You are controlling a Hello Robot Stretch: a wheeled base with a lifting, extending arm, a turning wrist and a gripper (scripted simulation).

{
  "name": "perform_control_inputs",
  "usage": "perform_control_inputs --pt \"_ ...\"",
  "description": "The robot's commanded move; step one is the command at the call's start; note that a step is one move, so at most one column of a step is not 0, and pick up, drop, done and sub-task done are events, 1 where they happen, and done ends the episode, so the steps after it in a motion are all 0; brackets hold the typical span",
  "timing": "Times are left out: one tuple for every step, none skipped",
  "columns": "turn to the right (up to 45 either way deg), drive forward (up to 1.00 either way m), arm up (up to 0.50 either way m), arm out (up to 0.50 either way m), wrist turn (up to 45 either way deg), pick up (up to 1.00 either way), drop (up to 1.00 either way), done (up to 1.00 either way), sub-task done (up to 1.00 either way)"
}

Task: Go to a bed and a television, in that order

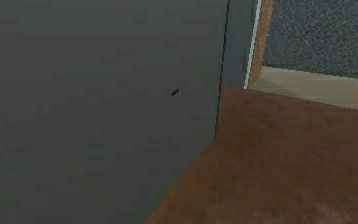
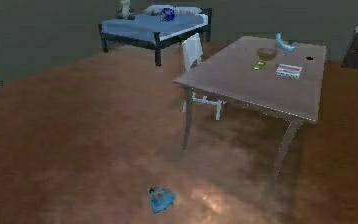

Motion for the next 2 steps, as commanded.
perform_control_inputs --pt "27.0 0.00 0.00 0.00 0.0 0.00 0.00 0.00 0.00" --pt "0.0 1.00 0.00 0.00 0.0 0.00 0.00 0.00 0.00"
